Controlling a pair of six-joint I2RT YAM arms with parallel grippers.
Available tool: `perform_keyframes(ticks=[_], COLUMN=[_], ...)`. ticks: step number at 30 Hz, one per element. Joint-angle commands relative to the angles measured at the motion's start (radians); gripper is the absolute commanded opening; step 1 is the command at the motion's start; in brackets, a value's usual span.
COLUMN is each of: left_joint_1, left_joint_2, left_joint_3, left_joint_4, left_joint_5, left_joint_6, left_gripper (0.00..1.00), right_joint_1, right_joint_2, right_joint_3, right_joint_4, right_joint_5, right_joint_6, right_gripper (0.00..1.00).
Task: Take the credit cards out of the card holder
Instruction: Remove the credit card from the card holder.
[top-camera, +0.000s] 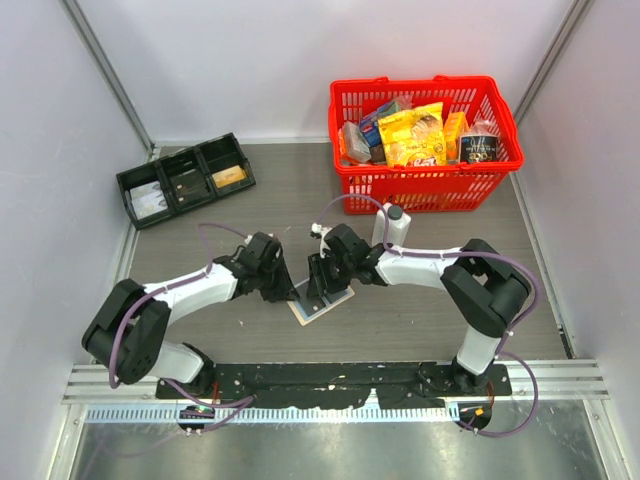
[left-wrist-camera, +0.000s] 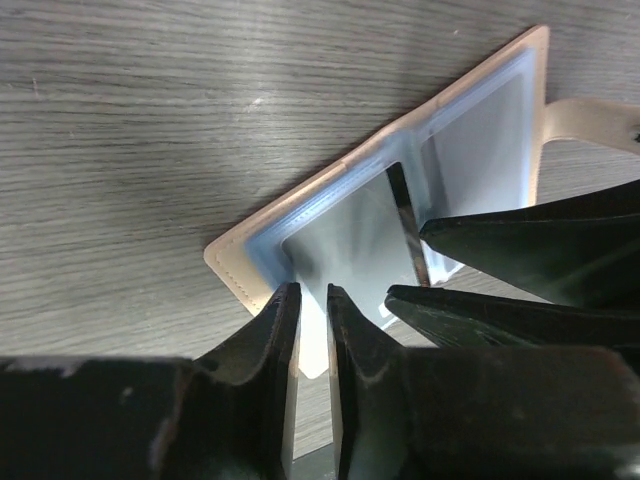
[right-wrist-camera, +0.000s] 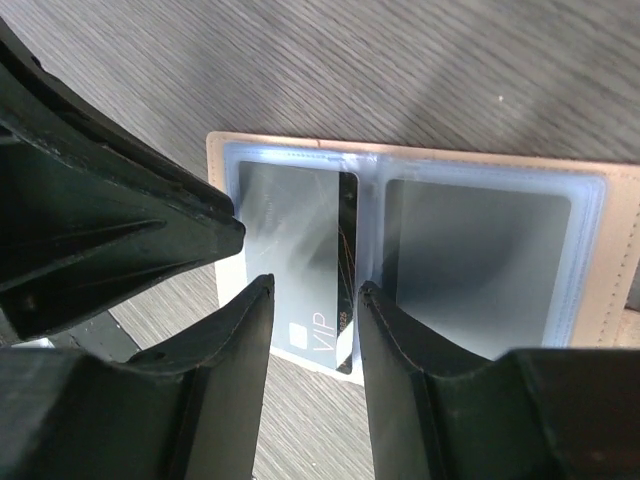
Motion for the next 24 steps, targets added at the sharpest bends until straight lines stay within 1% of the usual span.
perform_keyframes(ticks=[1,3,5,9,14,18,24], left_joint_1=[-0.004,-0.002,0.002,0.028,0.03,0.03,0.03], left_joint_2=[0.038,0.046,0.054,0.06,0.052,0.038,-0.011], left_joint_3=[-0.029,-0.037,-0.04,-0.049,-0.046,-0.047,-0.037], left_joint_4=[0.067,0.058,0.03,0.006,-0.037,-0.053,-0.089], left_joint_5=[0.036,0.019,-0.019,-0.027,-0.05,-0.061,-0.084], left_joint_6=[0.002,0.011,0.034,0.062,0.087,0.097,0.113], left_gripper=[0.17,0.13,0.1,0.01,0.0,0.0,0.0], right_joint_1=[0.002,0.009,0.021,0.04,0.041,0.035,0.035], right_joint_2=[0.007,0.011,0.015,0.006,-0.025,-0.038,-0.031], right_joint_3=[-0.031,-0.043,-0.046,-0.063,-0.086,-0.084,-0.072], right_joint_4=[0.075,0.075,0.113,0.168,0.26,0.314,0.337], right_joint_5=[-0.025,-0.031,-0.046,-0.098,-0.129,-0.187,-0.204], right_joint_6=[0.036,0.045,0.051,0.089,0.143,0.18,0.201], right_gripper=[0.44,0.45,0.45,0.43,0.37,0.36,0.33])
